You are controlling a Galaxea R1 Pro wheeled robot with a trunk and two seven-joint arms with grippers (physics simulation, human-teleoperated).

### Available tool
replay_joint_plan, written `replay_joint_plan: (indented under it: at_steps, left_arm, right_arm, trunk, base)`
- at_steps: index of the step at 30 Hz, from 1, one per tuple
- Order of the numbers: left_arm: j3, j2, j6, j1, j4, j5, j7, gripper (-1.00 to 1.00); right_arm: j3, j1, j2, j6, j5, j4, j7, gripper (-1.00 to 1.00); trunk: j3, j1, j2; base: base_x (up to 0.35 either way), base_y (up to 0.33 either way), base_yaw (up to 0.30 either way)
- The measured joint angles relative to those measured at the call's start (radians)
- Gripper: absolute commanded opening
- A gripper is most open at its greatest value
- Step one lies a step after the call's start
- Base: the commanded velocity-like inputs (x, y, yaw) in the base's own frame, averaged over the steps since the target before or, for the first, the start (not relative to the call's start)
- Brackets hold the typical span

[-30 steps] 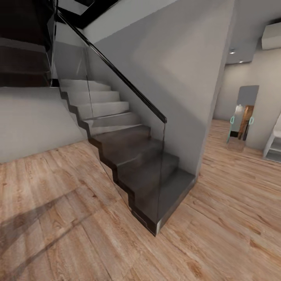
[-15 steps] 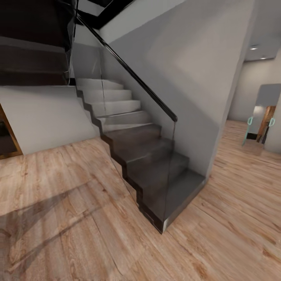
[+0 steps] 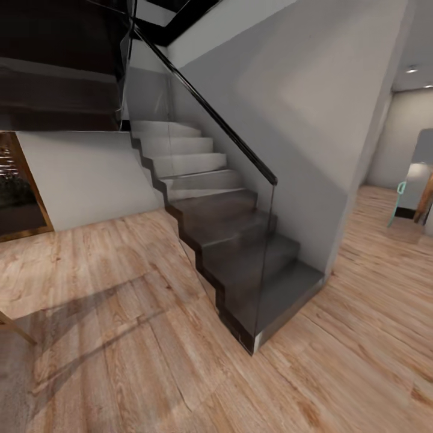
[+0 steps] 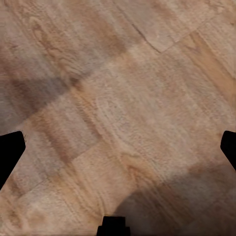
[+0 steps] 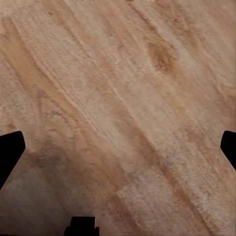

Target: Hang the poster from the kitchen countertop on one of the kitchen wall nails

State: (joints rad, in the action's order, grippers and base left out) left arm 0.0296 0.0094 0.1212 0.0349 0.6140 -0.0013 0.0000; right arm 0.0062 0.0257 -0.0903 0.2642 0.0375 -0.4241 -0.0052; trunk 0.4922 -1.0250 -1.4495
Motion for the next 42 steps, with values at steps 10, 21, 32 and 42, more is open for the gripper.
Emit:
replay_joint_plan:
  at_steps: [10, 21, 32, 42]
  left_arm:
    - [0.000, 0.000, 0.000, 0.000, 0.000, 0.000, 0.000, 1.00]
    - [0.000, 0.000, 0.000, 0.000, 0.000, 0.000, 0.000, 1.00]
    - [0.000, 0.000, 0.000, 0.000, 0.000, 0.000, 0.000, 1.00]
    - [0.001, 0.000, 0.000, 0.000, 0.000, 0.000, 0.000, 1.00]
  right_arm:
    - [0.000, 0.000, -0.003, -0.002, 0.000, 0.006, 0.001, 1.00]
    - [-0.002, 0.000, -0.001, 0.001, 0.047, 0.047, 0.000, 1.00]
    - [-0.002, 0.000, 0.002, 0.002, 0.049, 0.048, -0.002, 1.00]
    - [-0.003, 0.001, 0.002, 0.002, 0.049, 0.048, -0.002, 1.00]
  trunk:
    - [0.005, 0.000, 0.000]
    - [0.005, 0.000, 0.000]
    - [0.005, 0.000, 0.000]
    - [0.008, 0.000, 0.000]
  base:
    - [-0.082, -0.004, 0.226]
    - [-0.317, 0.000, 0.024]
    - [-0.050, 0.008, 0.255]
    - [-0.193, 0.186, 0.282]
